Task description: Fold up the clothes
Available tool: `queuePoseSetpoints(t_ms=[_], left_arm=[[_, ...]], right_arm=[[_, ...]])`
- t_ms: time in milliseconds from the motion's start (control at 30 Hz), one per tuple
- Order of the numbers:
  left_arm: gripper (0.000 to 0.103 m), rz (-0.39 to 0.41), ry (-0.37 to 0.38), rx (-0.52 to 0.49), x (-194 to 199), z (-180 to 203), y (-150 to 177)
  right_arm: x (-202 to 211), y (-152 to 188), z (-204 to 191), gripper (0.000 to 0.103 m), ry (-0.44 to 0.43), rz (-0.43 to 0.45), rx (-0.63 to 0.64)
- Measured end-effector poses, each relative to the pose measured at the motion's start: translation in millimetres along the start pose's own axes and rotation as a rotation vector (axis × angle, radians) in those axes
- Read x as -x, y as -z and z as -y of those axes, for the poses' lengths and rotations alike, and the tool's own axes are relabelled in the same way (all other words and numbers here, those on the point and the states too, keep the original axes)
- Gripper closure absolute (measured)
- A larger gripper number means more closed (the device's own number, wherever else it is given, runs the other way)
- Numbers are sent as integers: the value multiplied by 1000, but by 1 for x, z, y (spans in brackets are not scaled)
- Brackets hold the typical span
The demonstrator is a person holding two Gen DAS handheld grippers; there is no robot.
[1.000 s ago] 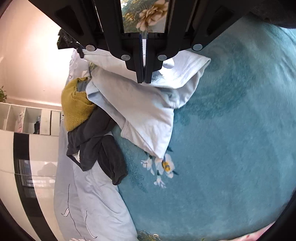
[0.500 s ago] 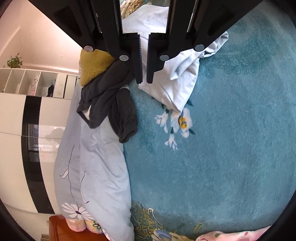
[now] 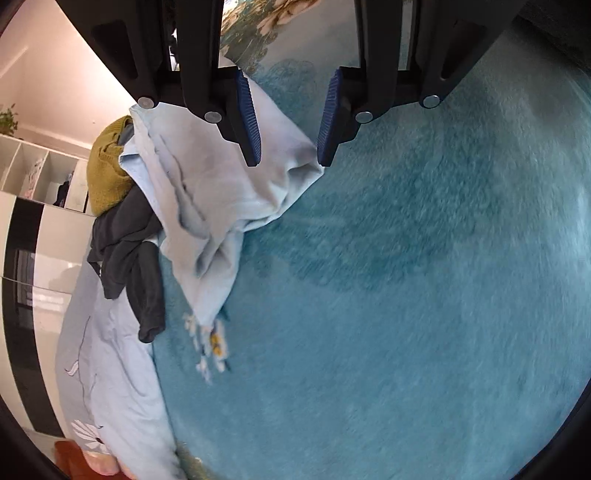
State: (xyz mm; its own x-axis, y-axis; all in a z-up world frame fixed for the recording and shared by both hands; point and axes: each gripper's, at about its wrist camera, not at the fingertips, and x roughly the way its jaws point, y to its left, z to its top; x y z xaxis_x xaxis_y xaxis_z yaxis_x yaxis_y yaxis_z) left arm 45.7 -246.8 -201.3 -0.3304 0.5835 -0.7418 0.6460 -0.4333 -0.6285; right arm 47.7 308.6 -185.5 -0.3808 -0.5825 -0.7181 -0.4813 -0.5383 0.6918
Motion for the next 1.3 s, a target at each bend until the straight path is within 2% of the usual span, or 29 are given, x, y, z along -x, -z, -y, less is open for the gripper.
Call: queuePoseSetpoints(t_ms=[167, 400, 600, 633, 667, 733, 800, 933, 1100, 1300], left_arm=[[68, 2, 42, 43, -13, -4, 5], [68, 57, 110, 118, -18, -9, 7], [73, 86, 64, 73, -18, 3, 9], [77, 90, 58, 68, -17, 4, 10], [84, 93, 51, 63, -16, 5, 11], [92, 96, 43, 57, -13, 0, 10], [95, 103, 34, 46, -8, 1, 13], [97, 121, 18, 9, 8, 11, 23], [97, 168, -22, -113, 39, 30, 38], [97, 131, -84, -157, 57, 26, 66]], right_arm=[[-13, 28, 42, 64, -16, -50, -129], [-37, 27, 28, 65, -68, -37, -91], [-49, 27, 19, 65, -72, 2, -91], [-50, 27, 18, 67, -70, 5, -93], [-50, 27, 17, 70, -63, 8, -94], [-49, 27, 14, 89, -48, 12, -88], [-47, 26, 8, 94, -35, 16, -76], [-36, 27, -13, 96, -23, 32, -6], [-20, 40, -34, 96, -16, 49, 66], [3, 58, -41, 96, 5, 52, 122]])
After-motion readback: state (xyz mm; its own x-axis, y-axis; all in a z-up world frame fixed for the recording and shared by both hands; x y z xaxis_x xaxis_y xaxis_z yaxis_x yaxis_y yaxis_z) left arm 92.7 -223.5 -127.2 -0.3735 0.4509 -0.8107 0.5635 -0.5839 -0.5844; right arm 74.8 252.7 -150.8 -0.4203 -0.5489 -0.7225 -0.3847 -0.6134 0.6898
